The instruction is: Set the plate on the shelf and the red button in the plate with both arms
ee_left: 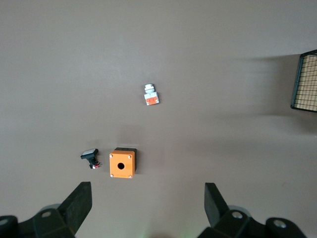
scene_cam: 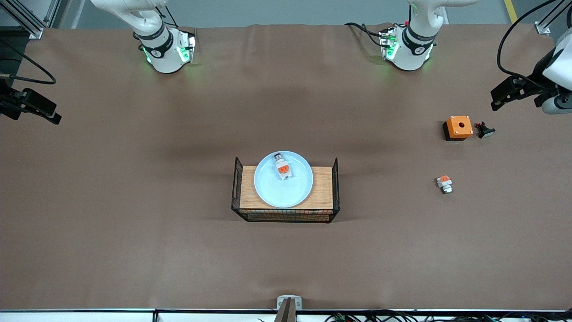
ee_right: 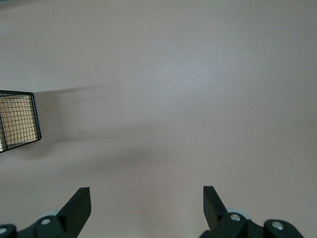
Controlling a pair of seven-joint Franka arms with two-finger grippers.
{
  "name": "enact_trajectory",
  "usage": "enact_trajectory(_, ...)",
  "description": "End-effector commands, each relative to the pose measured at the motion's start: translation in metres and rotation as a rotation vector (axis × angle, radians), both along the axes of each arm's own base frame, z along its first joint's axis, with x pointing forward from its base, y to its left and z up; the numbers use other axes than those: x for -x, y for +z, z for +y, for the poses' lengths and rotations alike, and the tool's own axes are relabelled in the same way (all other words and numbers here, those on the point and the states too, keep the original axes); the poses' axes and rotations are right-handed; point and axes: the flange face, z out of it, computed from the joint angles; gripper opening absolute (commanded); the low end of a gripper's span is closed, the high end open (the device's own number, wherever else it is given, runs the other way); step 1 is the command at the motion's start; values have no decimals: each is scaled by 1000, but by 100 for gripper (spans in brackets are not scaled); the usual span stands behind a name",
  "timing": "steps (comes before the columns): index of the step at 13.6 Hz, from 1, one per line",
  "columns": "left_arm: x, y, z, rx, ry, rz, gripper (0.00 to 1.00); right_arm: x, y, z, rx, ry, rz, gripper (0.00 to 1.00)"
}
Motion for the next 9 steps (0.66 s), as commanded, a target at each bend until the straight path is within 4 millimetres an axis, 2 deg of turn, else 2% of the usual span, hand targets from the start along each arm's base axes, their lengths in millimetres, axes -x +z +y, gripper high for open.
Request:
enact_trajectory(1,8,5,-8,40,7,21,100,2,6,-3,-15,6,-4,100)
enact_trajectory(2,9,5,-13,39,5,24,100,2,6,-3,-15,4,-4,100)
enact_trajectory(9,6,10,-9,37,10,15,100,2,6,-2,-10,8,-4,100)
